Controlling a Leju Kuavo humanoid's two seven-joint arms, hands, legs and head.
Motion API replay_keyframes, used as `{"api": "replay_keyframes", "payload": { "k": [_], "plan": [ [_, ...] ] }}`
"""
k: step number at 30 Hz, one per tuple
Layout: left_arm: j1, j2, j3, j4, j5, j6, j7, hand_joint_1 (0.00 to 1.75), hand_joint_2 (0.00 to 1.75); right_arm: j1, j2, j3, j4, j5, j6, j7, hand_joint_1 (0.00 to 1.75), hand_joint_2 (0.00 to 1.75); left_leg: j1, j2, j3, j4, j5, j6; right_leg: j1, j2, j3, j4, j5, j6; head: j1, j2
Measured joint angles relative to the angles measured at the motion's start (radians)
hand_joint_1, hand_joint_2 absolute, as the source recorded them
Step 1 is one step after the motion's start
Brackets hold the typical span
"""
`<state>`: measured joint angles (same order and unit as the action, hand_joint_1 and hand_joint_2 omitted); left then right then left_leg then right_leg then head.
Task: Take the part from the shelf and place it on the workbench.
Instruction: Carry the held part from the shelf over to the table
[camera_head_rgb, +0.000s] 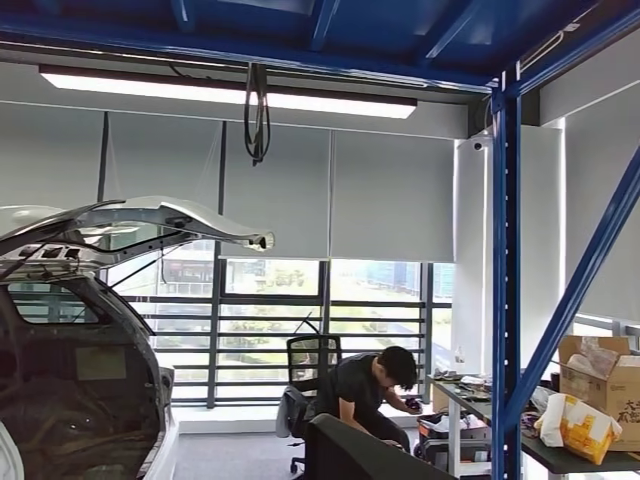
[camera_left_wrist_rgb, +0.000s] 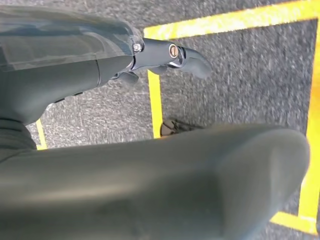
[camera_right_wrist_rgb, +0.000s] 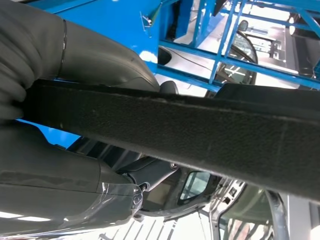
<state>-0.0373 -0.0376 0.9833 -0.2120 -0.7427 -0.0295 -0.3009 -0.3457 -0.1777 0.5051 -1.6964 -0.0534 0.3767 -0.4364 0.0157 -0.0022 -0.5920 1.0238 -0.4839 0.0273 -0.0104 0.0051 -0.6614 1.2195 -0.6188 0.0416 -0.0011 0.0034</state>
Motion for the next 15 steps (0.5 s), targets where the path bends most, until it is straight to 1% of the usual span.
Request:
{"api": "replay_keyframes", "payload": {
  "k": [1, 2, 3, 4, 5, 6, 7, 8, 10, 11, 12, 13, 14, 15],
  "plan": [
    [0.000, -0.001, 0.000, 0.000, 0.000, -0.003, -0.001, 0.00, 1.75, 0.001, -0.002, 0.000, 0.002, 0.000, 0.000, 0.000, 1.75, 1.75, -0.001, 0.000, 0.000, 0.000, 0.000, 0.001, 0.000, 0.000, -0.028, 0.054, -0.016, 0.002, 0.000, 0.000],
    [0.000, -0.001, 0.001, 0.000, -0.001, -0.004, -0.002, 0.00, 1.75, 0.001, -0.003, 0.001, 0.005, -0.001, 0.001, 0.000, 1.75, 1.75, -0.002, 0.000, 0.000, 0.001, 0.000, 0.001, 0.000, 0.000, -0.042, 0.077, -0.015, 0.002, 0.000, 0.000],
    [0.000, -0.002, 0.001, 0.000, -0.001, -0.005, -0.003, 0.00, 1.75, 0.002, -0.005, 0.001, 0.006, -0.001, 0.001, 0.000, 1.75, 1.75, -0.004, -0.001, 0.001, 0.001, -0.001, 0.001, 0.000, 0.000, -0.036, 0.058, 0.008, 0.001, 0.000, 0.000],
    [0.000, -0.003, 0.001, 0.000, -0.001, -0.006, -0.003, 0.00, 1.75, 0.001, -0.006, 0.001, 0.007, -0.002, 0.001, 0.000, 1.75, 1.75, -0.005, -0.002, 0.002, 0.001, -0.001, 0.001, 0.001, 0.000, -0.012, 0.002, 0.045, -0.002, 0.000, 0.000],
    [-0.001, -0.004, 0.001, 0.000, -0.001, -0.007, -0.004, 0.00, 1.75, 0.000, -0.007, 0.001, 0.008, -0.002, 0.001, 0.000, 1.75, 1.75, -0.006, -0.002, 0.003, 0.001, -0.001, 0.001, 0.003, 0.000, 0.020, -0.073, 0.083, -0.008, 0.000, 0.000],
    [-0.001, -0.005, 0.001, 0.000, -0.001, -0.007, -0.005, 0.00, 1.75, 0.000, -0.008, 0.001, 0.008, -0.002, 0.001, 0.000, 1.75, 1.75, -0.008, -0.003, 0.002, 0.001, -0.001, 0.000, 0.005, 0.000, 0.049, -0.138, 0.112, -0.014, 0.000, 0.000],
    [-0.001, -0.006, 0.001, 0.000, -0.001, -0.008, -0.005, 0.00, 1.75, -0.001, -0.008, 0.001, 0.008, -0.002, 0.001, 0.000, 1.75, 1.75, -0.009, -0.003, 0.001, 0.001, 0.000, -0.002, 0.009, 0.000, 0.067, -0.182, 0.129, -0.020, 0.000, 0.000],
    [-0.001, -0.007, 0.001, 0.000, -0.001, -0.009, -0.006, 0.00, 1.75, -0.001, -0.008, 0.001, 0.008, -0.002, 0.001, 0.000, 1.75, 1.75, -0.009, -0.003, -0.001, 0.001, 0.001, -0.004, 0.012, 0.000, 0.075, -0.202, 0.134, -0.024, 0.000, 0.001],
    [0.001, -0.008, 0.002, 0.000, -0.001, -0.010, -0.006, 0.00, 1.75, -0.001, -0.010, 0.001, 0.008, -0.003, 0.001, 0.000, 1.75, 1.75, -0.008, -0.003, -0.003, -0.001, 0.006, -0.013, 0.014, 0.001, 0.074, -0.207, 0.140, -0.031, 0.000, 0.001],
    [0.001, -0.008, 0.003, 0.000, -0.001, -0.011, -0.006, 0.00, 1.75, -0.001, -0.010, 0.001, 0.008, -0.004, 0.001, 0.000, 1.75, 1.75, -0.008, -0.003, -0.003, 0.000, 0.001, -0.018, 0.012, -0.001, 0.075, -0.212, 0.145, -0.036, 0.000, 0.001],
    [0.001, -0.009, 0.003, 0.000, -0.002, -0.012, -0.006, 0.00, 1.75, -0.002, -0.010, 0.001, 0.008, -0.005, 0.001, 0.000, 1.75, 1.75, -0.008, -0.003, -0.005, 0.011, -0.014, -0.022, 0.009, -0.002, 0.075, -0.217, 0.150, -0.042, 0.000, 0.000],
    [0.000, -0.010, 0.004, 0.000, -0.002, -0.012, -0.006, 0.00, 1.75, -0.002, -0.010, 0.001, 0.008, -0.007, 0.002, 0.000, 1.75, 1.75, -0.007, -0.003, -0.015, 0.041, -0.042, -0.027, 0.007, -0.005, 0.073, -0.222, 0.156, -0.048, 0.000, 0.000],
    [0.000, -0.010, 0.004, 0.000, -0.003, -0.012, -0.006, 0.00, 1.75, -0.002, -0.010, 0.001, 0.008, -0.009, 0.002, 0.000, 1.75, 1.75, -0.005, -0.002, -0.032, 0.093, -0.082, -0.031, 0.005, -0.007, 0.070, -0.224, 0.160, -0.052, 0.000, 0.000],
    [0.000, -0.010, 0.005, 0.000, -0.004, -0.011, -0.006, 0.00, 1.75, -0.001, -0.010, 0.001, 0.009, -0.011, 0.003, 0.000, 1.75, 1.75, -0.003, -0.002, -0.054, 0.160, -0.122, -0.036, 0.005, -0.008, 0.065, -0.224, 0.164, -0.054, 0.000, 0.000]
  ]
}}
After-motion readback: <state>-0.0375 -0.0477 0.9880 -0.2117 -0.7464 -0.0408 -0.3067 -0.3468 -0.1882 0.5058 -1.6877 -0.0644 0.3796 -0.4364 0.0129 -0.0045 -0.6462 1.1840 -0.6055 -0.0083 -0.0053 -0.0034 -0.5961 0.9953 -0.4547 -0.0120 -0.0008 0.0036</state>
